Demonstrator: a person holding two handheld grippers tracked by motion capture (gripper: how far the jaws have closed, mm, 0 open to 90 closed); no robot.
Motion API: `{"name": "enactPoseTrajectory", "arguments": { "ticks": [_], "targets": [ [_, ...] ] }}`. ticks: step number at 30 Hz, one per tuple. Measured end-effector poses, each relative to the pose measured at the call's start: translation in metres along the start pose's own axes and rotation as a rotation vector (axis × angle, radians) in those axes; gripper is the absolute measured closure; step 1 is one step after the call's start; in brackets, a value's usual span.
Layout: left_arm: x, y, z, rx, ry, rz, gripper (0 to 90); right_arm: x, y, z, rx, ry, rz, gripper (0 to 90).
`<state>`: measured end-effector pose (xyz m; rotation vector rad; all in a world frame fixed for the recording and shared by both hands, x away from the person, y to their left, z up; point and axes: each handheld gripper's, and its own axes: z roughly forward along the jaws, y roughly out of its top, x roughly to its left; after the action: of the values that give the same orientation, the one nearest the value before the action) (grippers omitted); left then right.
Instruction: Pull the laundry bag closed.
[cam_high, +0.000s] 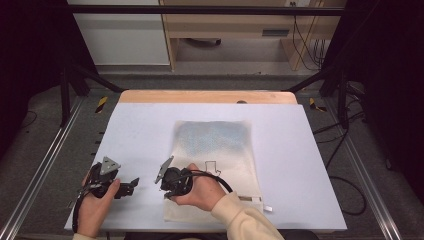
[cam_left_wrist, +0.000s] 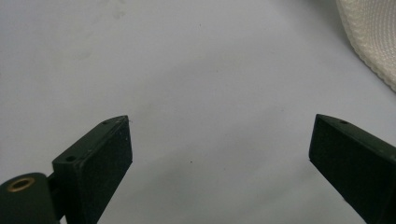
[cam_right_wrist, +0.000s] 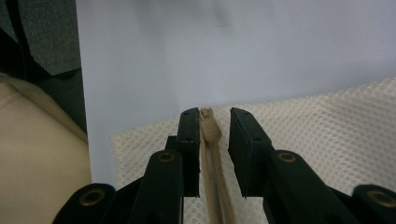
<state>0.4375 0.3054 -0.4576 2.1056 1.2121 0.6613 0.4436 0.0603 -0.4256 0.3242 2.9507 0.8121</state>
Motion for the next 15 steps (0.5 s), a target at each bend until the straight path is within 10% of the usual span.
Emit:
{"name": "enactPoseTrajectory", "arguments": {
  "ticks": [15],
  "targets": [
    [0.000,0.000,-0.001,-0.003,-0.003,0.001,6.1,-0.004,0.000,0.017,0.017,0.027,0.027,72.1]
  ]
}}
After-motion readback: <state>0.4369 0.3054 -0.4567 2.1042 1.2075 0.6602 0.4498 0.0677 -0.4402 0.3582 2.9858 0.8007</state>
